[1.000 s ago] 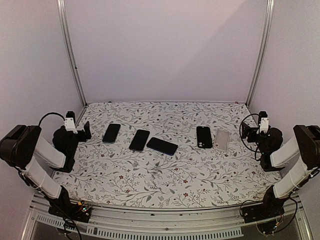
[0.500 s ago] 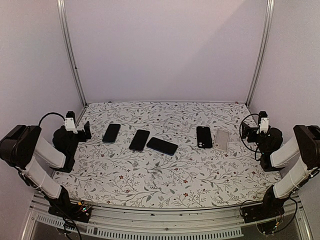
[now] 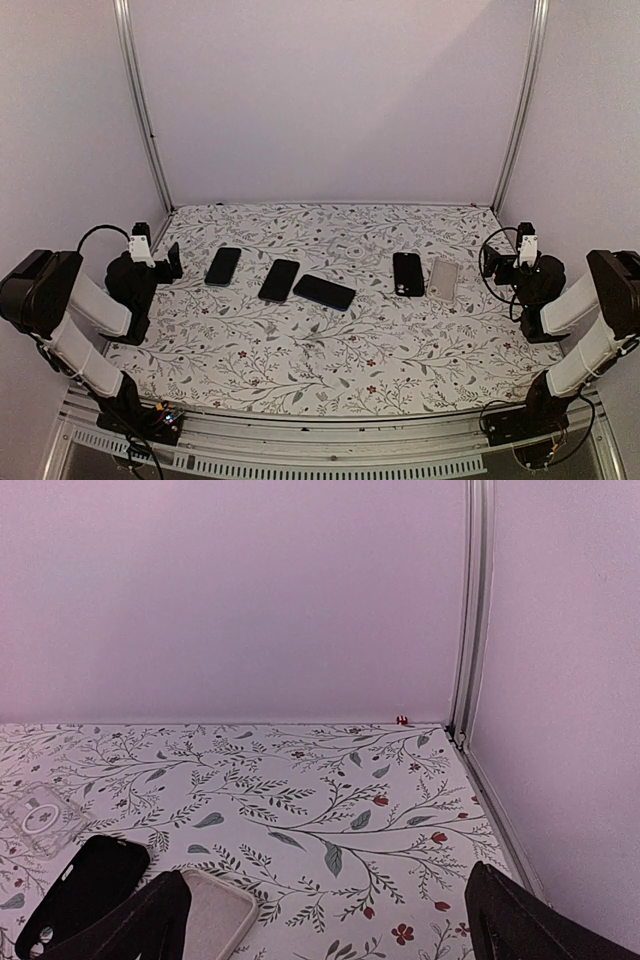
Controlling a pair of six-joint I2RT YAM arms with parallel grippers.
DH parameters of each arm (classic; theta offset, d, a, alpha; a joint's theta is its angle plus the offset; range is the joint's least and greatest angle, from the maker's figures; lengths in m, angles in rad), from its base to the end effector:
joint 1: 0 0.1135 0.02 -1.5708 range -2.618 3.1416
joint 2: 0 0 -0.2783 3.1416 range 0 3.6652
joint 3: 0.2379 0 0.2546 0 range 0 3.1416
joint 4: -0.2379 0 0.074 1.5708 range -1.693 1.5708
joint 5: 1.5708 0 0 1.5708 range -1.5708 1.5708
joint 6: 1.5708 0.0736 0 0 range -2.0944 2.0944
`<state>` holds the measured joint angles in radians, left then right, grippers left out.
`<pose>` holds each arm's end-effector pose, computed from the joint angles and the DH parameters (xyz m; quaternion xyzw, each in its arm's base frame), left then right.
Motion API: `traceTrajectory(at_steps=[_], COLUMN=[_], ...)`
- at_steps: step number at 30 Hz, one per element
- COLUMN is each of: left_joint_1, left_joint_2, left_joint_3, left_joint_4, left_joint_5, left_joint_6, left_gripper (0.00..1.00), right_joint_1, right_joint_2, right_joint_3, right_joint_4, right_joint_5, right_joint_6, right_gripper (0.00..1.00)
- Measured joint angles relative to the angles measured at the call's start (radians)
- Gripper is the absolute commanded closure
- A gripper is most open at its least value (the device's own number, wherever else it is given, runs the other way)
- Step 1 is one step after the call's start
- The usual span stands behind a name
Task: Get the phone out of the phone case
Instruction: Reset both arms
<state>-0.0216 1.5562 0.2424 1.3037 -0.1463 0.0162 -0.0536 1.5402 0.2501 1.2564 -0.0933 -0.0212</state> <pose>0.2838 0.0046 0.1662 -0.0380 0.7096 0.0500 0.7018 0.2848 -0.0084 0.1656 -0.0208 0.7186 0.0075 0.6951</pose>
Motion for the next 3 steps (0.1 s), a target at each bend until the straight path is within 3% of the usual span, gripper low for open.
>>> traceTrajectory(at_steps=[3], left_joint_1=[0.000], left_joint_2=[0.000], left_joint_3=[0.000], left_joint_4=[0.000], left_joint_5=[0.000], left_joint_6=[0.000], left_gripper=[0.01], right_joint_1=[0.000], right_joint_2=[0.000], right_joint_3=[0.000], right_joint_4=[0.000], right_joint_5=[0.000], right_joint_6=[0.000], right_gripper=[0.01])
